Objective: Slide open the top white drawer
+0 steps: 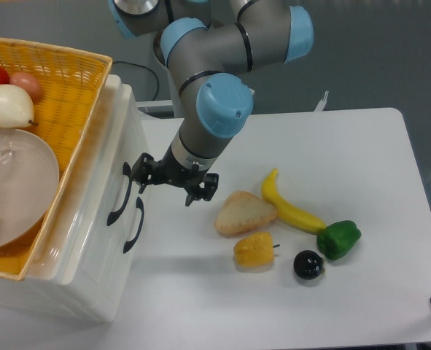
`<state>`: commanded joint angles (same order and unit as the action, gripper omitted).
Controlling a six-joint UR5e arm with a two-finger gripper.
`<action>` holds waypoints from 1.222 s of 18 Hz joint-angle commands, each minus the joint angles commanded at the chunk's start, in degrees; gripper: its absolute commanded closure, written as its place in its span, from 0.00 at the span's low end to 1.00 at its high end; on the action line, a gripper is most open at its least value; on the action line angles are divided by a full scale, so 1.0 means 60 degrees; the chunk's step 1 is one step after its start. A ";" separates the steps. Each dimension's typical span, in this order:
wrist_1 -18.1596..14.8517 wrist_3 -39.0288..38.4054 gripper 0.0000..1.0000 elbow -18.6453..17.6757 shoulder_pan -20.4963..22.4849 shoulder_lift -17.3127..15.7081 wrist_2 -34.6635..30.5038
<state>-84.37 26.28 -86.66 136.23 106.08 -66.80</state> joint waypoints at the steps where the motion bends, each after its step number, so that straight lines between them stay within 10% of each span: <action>1: 0.0000 0.0000 0.00 -0.0015 -0.0015 0.0000 0.0015; 22: 0.0088 0.0132 0.00 0.0000 -0.0176 0.0103 0.0337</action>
<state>-83.85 27.07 -86.66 135.18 106.70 -64.78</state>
